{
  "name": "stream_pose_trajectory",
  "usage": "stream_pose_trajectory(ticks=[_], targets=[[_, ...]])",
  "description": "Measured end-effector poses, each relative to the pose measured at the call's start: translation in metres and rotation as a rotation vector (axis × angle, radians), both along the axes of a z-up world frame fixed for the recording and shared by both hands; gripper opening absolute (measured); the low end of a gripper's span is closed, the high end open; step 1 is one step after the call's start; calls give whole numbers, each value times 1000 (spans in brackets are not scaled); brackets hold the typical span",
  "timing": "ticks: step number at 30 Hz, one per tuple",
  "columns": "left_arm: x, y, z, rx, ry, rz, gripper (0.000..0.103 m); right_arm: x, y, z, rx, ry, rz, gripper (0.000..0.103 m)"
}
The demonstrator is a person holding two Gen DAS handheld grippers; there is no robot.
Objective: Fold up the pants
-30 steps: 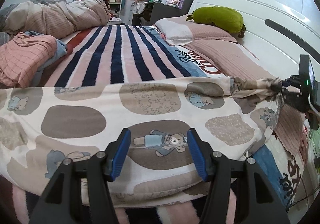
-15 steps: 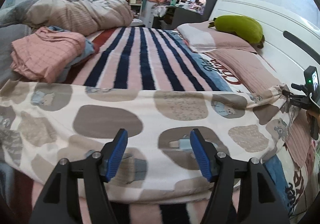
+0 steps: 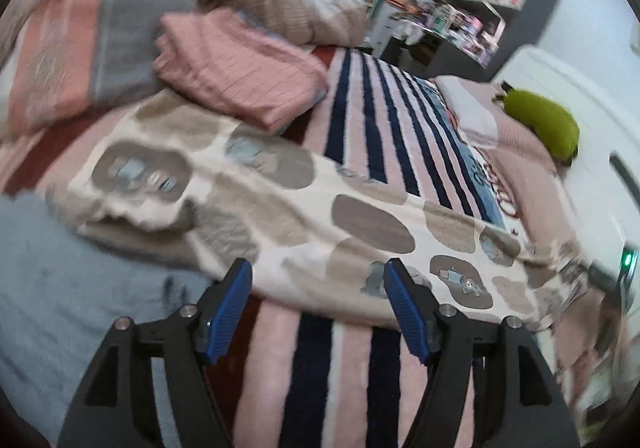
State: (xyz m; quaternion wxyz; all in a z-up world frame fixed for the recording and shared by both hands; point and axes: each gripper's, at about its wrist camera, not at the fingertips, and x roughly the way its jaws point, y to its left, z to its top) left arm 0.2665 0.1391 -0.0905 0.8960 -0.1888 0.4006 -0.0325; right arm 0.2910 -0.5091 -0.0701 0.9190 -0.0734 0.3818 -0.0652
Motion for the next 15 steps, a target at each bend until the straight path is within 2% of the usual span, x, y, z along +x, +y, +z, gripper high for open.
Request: stream_pose_trajectory(ticks=[3, 7, 8, 10, 15], targets=[[1, 15, -12, -30, 34, 27, 64, -8, 1, -11, 50, 45, -8, 77], [16, 20, -34, -177, 95, 10, 64, -13, -1, -24, 108, 66, -22, 78], [20, 17, -39, -183, 106, 4, 64, -13, 1, -24, 102, 62, -22, 78], [28, 9, -43, -136, 116, 1, 65, -13, 3, -26, 101, 62, -28, 79], [44, 7, -52, -134, 136, 9, 70, -3, 11, -31, 76, 71, -16, 80]])
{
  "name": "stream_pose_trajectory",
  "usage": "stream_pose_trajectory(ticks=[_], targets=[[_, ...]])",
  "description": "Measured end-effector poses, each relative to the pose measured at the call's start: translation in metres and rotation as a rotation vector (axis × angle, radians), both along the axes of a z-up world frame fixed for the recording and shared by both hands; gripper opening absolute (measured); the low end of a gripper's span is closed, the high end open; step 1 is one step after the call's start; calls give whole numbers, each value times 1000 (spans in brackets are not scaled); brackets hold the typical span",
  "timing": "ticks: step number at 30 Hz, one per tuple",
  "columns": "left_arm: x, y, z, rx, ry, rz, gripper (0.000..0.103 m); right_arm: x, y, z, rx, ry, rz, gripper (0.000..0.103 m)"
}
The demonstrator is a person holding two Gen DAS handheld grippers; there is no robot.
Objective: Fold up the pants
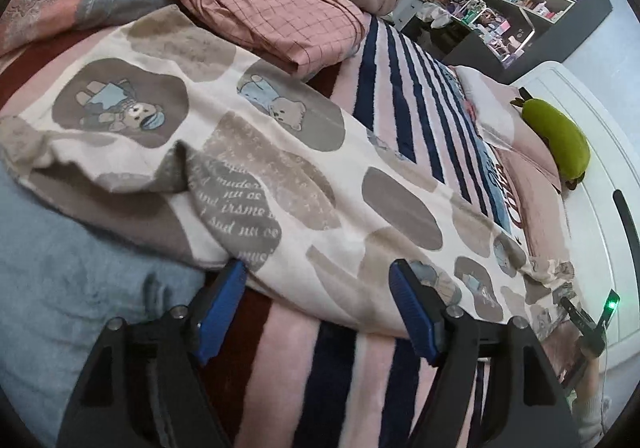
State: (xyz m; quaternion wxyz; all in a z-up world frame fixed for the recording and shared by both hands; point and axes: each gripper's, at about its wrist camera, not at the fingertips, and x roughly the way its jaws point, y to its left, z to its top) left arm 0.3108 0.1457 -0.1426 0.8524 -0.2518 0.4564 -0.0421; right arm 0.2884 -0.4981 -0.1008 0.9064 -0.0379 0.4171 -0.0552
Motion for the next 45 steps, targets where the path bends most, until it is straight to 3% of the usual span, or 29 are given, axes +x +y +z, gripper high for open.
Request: stream_pose_trajectory(ticks=[3, 8, 9, 10, 13, 14, 15, 18, 21, 27, 38, 45], targets=[[13, -5, -5, 44, 10, 14, 73, 5, 5, -3, -24, 1, 15, 79], [26, -17, -8, 101, -6, 20, 73, 10, 12, -10, -112, -1, 31, 64], [29, -20, -9, 114, -9, 13, 73, 11, 13, -12, -130, 1, 36, 54], [31, -23, -11, 133, -10, 15, 72, 11, 15, -13, -150, 3, 42, 38], [34, -25, -15, 196, -34, 23, 40, 9, 19, -12, -181, -11, 71, 22], [34, -22, -15, 205, -42, 31, 22, 8, 19, -11, -179, -21, 72, 21], [34, -20, -15, 200, -48, 26, 16, 6, 18, -9, -174, -31, 71, 19], [26, -22, -7, 228, -96, -3, 7, -4, 15, 2, -166, -91, 47, 16], [11, -26, 12, 265, -157, -13, 6, -15, 10, 19, -160, -142, 26, 14], [-15, -30, 36, 234, -195, -54, 5, -46, 2, 55, -163, -183, 7, 14], [-98, -71, 73, 179, -232, -196, 5, -140, -60, 93, -125, -158, -143, 13], [-161, -92, 54, 120, -204, -206, 5, -196, -83, 88, -64, -103, -190, 13]])
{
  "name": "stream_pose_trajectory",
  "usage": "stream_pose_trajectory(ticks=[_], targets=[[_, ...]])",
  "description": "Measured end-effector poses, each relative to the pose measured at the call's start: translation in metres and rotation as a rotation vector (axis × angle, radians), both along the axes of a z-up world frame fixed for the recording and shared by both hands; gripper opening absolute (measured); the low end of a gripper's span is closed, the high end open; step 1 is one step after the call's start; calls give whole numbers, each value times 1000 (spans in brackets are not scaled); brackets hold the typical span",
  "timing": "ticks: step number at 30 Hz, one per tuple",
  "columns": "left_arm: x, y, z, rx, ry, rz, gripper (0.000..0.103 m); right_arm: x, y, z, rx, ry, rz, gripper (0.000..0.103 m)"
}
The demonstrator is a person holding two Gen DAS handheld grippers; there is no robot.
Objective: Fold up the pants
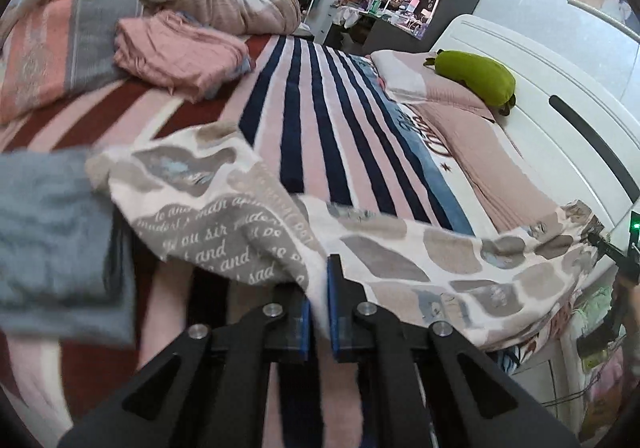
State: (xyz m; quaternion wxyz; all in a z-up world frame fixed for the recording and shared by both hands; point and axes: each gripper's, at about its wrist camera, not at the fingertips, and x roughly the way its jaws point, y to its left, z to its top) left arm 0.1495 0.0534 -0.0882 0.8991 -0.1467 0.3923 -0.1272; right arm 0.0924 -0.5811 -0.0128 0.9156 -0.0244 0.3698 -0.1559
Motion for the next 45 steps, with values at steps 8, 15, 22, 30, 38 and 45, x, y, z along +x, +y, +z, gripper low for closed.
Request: stream_pose_trajectory(ticks=[8, 15, 22, 30, 38, 45], targets=[[-12, -8, -32, 61, 37, 22, 48, -11, 29, 5, 87, 5, 79, 13], [-37, 22, -18, 20, -44, 65, 58, 14, 119, 43, 147, 4, 271, 14], [-66, 49, -13, -25, -114, 18, 58, 59, 250, 27, 171, 77, 489, 14], [-82, 75, -17, -38, -136, 23, 58, 88, 374, -77, 229, 333, 665, 14], [-82, 86, -20, -39, -142, 33, 58, 81, 395, -82, 189, 327, 714, 14], [-79, 76, -15, -35, -142, 19, 63, 71, 397, -109, 344, 423, 771, 42]])
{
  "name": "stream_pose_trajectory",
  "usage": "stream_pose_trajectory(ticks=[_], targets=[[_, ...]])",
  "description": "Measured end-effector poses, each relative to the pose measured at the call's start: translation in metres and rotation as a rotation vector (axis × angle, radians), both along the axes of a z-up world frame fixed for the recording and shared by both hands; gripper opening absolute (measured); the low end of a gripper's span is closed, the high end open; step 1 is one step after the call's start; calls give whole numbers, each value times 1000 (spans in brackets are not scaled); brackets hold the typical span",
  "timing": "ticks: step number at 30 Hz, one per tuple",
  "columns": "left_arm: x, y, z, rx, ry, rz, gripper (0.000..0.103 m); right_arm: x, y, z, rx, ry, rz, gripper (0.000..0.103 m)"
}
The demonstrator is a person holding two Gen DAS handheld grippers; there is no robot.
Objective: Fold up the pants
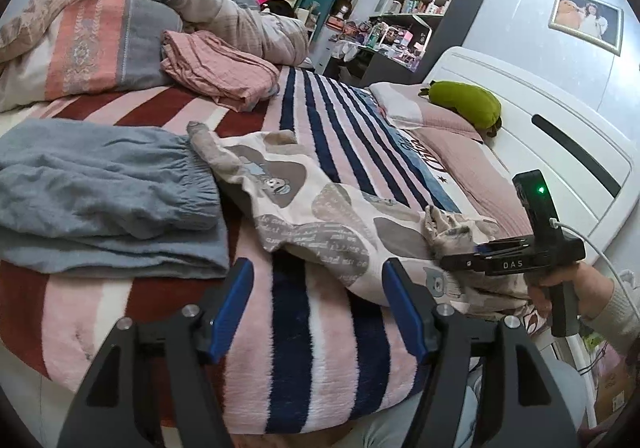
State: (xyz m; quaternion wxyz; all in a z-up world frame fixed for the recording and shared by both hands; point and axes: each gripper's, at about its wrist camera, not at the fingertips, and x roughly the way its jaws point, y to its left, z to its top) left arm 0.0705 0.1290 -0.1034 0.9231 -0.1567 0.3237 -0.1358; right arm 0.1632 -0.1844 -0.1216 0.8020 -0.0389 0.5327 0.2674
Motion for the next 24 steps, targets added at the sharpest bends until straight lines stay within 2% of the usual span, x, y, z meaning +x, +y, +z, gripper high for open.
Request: stream_pose_trajectory(ticks=[3, 8, 13, 18, 24], targets=[[0, -8, 6, 9, -5, -12, 65, -8, -5, 6, 62, -11, -2, 44], [6, -38, 16, 21, -9, -64, 66, -34, -36, 32, 160, -93, -23, 43], [25, -89, 19, 0, 9, -164, 66, -61, -85, 45, 138, -242, -112, 45], [52, -140, 12, -21, 51, -246, 66, -78, -139, 28, 109, -325, -218, 45], [92, -185, -16, -12, 149, -263, 66, -88, -179, -4, 146, -314, -250, 45]])
